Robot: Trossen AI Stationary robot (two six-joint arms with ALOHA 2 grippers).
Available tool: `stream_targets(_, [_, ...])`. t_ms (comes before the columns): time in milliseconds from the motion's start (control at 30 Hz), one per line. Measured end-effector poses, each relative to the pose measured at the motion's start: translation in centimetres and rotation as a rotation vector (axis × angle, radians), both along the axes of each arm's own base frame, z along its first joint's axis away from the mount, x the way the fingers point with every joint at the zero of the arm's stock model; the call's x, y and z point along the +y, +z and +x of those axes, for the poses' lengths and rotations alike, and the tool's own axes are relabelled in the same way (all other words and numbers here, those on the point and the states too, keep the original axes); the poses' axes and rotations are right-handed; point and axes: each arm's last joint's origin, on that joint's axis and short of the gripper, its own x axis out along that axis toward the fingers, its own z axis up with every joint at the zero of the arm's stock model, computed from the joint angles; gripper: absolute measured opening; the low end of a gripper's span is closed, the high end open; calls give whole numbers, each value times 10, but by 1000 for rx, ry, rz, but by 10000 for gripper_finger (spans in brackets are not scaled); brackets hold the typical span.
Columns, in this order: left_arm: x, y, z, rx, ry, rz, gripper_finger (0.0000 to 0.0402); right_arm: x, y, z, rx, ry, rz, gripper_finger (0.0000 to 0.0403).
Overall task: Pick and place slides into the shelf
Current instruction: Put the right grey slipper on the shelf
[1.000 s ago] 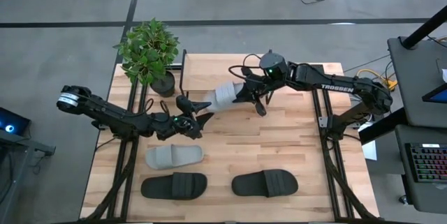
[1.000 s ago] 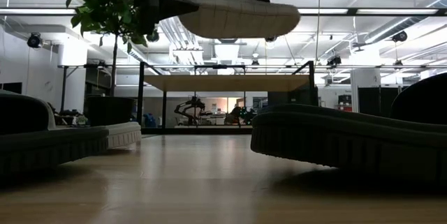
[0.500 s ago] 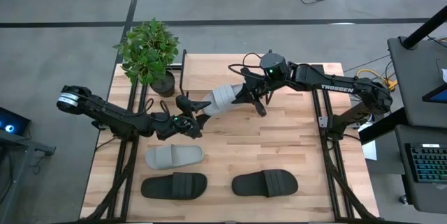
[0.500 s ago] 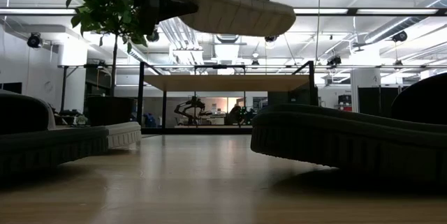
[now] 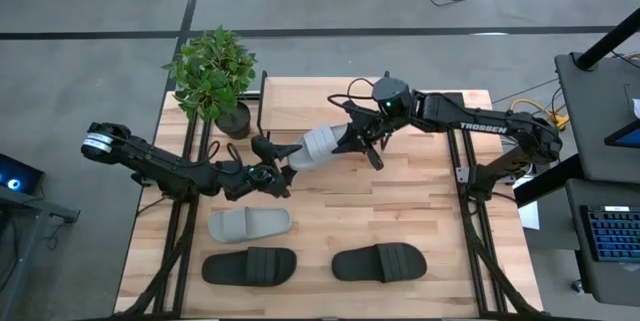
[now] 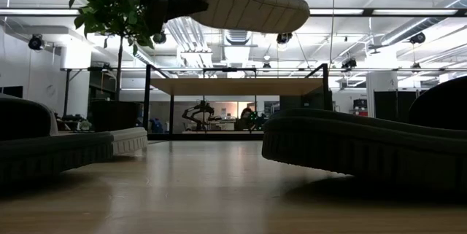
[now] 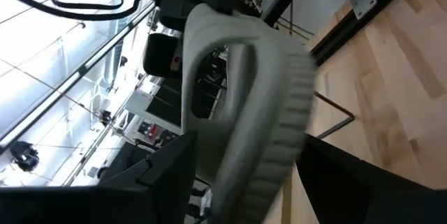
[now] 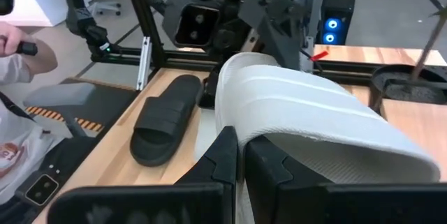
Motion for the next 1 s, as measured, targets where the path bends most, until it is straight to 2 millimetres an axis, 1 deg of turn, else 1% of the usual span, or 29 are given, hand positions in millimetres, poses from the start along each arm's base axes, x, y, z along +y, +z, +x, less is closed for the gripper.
stream_targets(100, [0, 2, 0, -9, -3, -6, 215, 0, 0, 0, 1, 0, 3, 8])
stream_targets(200, [0, 2, 1, -10, -2, -8, 188, 0, 0, 0, 0, -2, 3, 8])
stream_targets(300, [0, 1, 1, -5, -3, -8, 139, 0, 0, 0, -2, -2, -2, 8])
stream_targets(467, [-1, 0, 1, 6, -12, -4, 27, -1, 2, 0, -14, -9, -10, 8])
stream_targets(500, [-1, 0, 1, 0, -12, -13, 18, -1, 2, 0, -14, -10, -10, 8])
stream_targets(700, [2, 3, 0, -47, 72, -73, 15, -2, 7, 2, -73, -27, -25, 9])
stream_targets(867, [3, 6, 0, -65, 117, -82, 13, -3, 16, 1, -118, -39, -34, 27])
stream_targets(933, [3, 7, -1, -69, 141, -86, 12, -3, 21, 0, -112, -78, -54, 38])
stream_targets(1000, [4, 8, -1, -74, 181, -93, 12, -5, 26, 0, -101, -153, -82, 48])
